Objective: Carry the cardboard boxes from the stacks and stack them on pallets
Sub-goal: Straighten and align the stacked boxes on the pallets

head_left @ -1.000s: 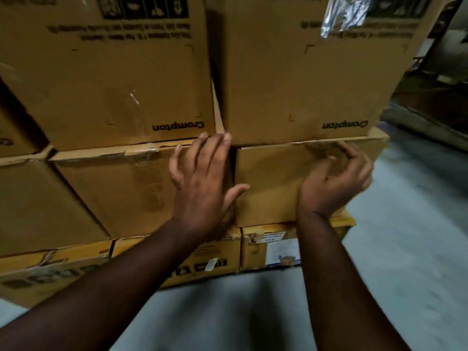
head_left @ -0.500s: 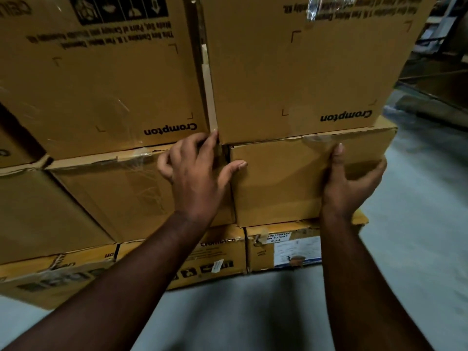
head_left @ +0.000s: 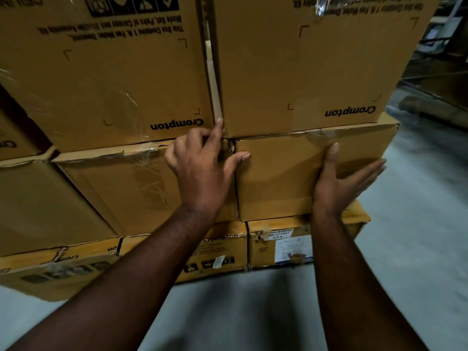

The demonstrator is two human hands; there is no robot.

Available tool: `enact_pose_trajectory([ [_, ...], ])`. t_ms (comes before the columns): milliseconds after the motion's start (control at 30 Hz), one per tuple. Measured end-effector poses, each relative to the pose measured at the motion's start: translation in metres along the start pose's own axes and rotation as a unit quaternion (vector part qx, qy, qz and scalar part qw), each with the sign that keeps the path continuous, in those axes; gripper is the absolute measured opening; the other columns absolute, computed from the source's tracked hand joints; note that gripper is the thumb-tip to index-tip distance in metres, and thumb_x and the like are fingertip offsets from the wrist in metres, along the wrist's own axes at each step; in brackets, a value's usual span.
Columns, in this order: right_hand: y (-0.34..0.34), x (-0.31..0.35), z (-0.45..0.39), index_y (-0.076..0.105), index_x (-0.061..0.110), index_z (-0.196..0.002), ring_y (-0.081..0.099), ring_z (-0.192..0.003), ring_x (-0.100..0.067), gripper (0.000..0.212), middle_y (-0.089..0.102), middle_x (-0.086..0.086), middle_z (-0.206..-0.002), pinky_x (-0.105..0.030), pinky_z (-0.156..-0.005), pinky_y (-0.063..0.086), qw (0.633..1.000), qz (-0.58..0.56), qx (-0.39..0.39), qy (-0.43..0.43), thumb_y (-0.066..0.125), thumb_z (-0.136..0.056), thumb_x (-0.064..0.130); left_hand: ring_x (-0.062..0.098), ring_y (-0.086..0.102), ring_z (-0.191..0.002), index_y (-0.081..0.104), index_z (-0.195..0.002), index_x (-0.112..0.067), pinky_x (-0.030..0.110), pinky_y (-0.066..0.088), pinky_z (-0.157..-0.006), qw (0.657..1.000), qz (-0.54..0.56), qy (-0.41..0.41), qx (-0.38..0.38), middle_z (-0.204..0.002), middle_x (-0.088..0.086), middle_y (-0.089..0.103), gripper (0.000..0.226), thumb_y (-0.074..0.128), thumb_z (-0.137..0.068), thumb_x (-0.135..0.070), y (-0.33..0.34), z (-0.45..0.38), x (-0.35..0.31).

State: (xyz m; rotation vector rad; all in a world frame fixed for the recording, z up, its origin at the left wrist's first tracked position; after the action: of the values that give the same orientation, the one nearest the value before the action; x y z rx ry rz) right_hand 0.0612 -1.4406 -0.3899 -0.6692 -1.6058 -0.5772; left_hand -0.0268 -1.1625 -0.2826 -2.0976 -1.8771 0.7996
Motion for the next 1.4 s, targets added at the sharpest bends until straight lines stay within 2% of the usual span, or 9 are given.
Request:
enact_pose_trajectory([
  [233,0.041,-0.024,0.106,-0.01,0.025,-0.165,-0.022,-0.158,-0.029,0.138,-0.02,-0.004,-0.173,-0.067,-0.125,0.013,0.959,0.163,0.173,-0.154,0.064,-0.068,0.091,0.026,0.056,-0.104,0.071,-0.131,-0.022,0.043,0.03,-0.1,0.999,0.043,0.005,-0.017,-0.109,0.002,0.065,0.051,0.067,-0.092,-0.055,-0.008,-0.006,0.005],
  [667,0.053,-0.029,0.143,-0.012,0.023,-0.165,-0.019,-0.158,-0.035,0.124,-0.021,-0.011,-0.172,-0.069,-0.122,0.019,0.928,0.223,0.211,-0.213,0.065,-0.082,0.075,0.021,0.053,-0.108,0.071,-0.131,-0.023,0.045,0.031,-0.103,0.998,0.065,0.006,0.01,-0.113,-0.001,0.065,0.049,0.071,-0.09,-0.051,-0.012,-0.007,0.0],
  [800,0.059,0.016,0.207,0.009,0.013,-0.164,0.004,-0.16,-0.038,0.104,0.009,-0.017,-0.173,-0.067,-0.124,0.014,0.839,0.142,0.278,-0.446,0.07,-0.085,0.04,0.017,0.051,-0.118,0.066,-0.136,-0.016,0.039,0.04,-0.103,0.983,0.177,0.018,0.043,-0.124,0.001,0.063,0.041,0.068,-0.097,-0.028,-0.027,0.002,0.007],
  [933,0.052,0.066,0.226,0.042,0.005,-0.149,0.033,-0.153,-0.035,0.073,0.043,-0.019,-0.159,-0.064,-0.118,0.031,0.847,-0.021,0.256,-0.466,0.068,-0.081,0.007,0.024,0.059,-0.119,0.071,-0.124,-0.005,0.039,0.043,-0.104,0.971,0.227,0.061,0.027,-0.122,0.007,0.066,0.031,0.064,-0.094,-0.004,-0.053,0.011,0.023],
  [1033,0.052,0.112,0.217,0.065,-0.006,-0.126,0.061,-0.129,-0.03,0.045,0.067,-0.02,-0.132,-0.053,-0.103,0.051,0.84,-0.121,0.251,-0.465,0.064,-0.081,-0.012,0.024,0.062,-0.114,0.072,-0.117,-0.003,0.04,0.045,-0.099,0.971,0.228,0.07,-0.01,-0.118,0.009,0.069,0.03,0.062,-0.09,0.005,-0.077,-0.009,0.027],
  [1133,0.054,0.175,0.211,0.073,-0.009,-0.108,0.071,-0.107,-0.03,0.025,0.074,-0.02,-0.111,-0.043,-0.096,0.056,0.809,-0.132,0.263,-0.509,0.059,-0.087,-0.006,0.026,0.062,-0.109,0.07,-0.116,-0.003,0.039,0.047,-0.094,0.969,0.229,0.089,-0.03,-0.113,0.012,0.068,0.033,0.057,-0.088,0.01,-0.106,-0.045,0.019],
  [1267,0.047,0.26,0.181,0.074,-0.005,-0.103,0.071,-0.098,-0.027,0.023,0.076,-0.016,-0.105,-0.036,-0.09,0.056,0.795,-0.116,0.3,-0.515,0.056,-0.091,0.0,0.022,0.062,-0.108,0.067,-0.119,-0.004,0.044,0.048,-0.092,0.969,0.234,0.077,-0.004,-0.114,0.007,0.068,0.028,0.061,-0.093,0.005,-0.139,-0.114,-0.001],
  [1333,0.048,0.298,0.166,0.073,-0.003,-0.109,0.07,-0.099,-0.025,0.023,0.075,-0.014,-0.108,-0.037,-0.088,0.056,0.798,-0.085,0.338,-0.492,0.056,-0.093,0.001,0.022,0.063,-0.111,0.067,-0.124,-0.001,0.042,0.048,-0.095,0.973,0.223,0.045,0.034,-0.117,0.007,0.069,0.029,0.061,-0.096,0.001,-0.147,-0.147,-0.011],
  [1400,0.052,0.337,0.151,0.063,0.006,-0.133,0.069,-0.108,-0.018,0.037,0.071,-0.008,-0.125,-0.034,-0.089,0.058,0.825,-0.033,0.398,-0.399,0.061,-0.096,0.007,0.022,0.062,-0.113,0.065,-0.129,-0.001,0.039,0.048,-0.096,0.971,0.223,0.003,0.082,-0.12,0.007,0.069,0.032,0.061,-0.098,-0.004,-0.158,-0.18,-0.026],
])
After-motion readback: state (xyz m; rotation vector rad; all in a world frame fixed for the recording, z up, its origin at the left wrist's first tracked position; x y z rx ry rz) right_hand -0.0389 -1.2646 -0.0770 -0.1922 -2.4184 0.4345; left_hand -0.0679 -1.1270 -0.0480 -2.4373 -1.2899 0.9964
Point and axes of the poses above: each hand's wrist, its own z-axis away from the middle knuckle, its own y-axis out of the palm, x = y × z, the point moved 7 cm from there along -z, towards the middle knuckle
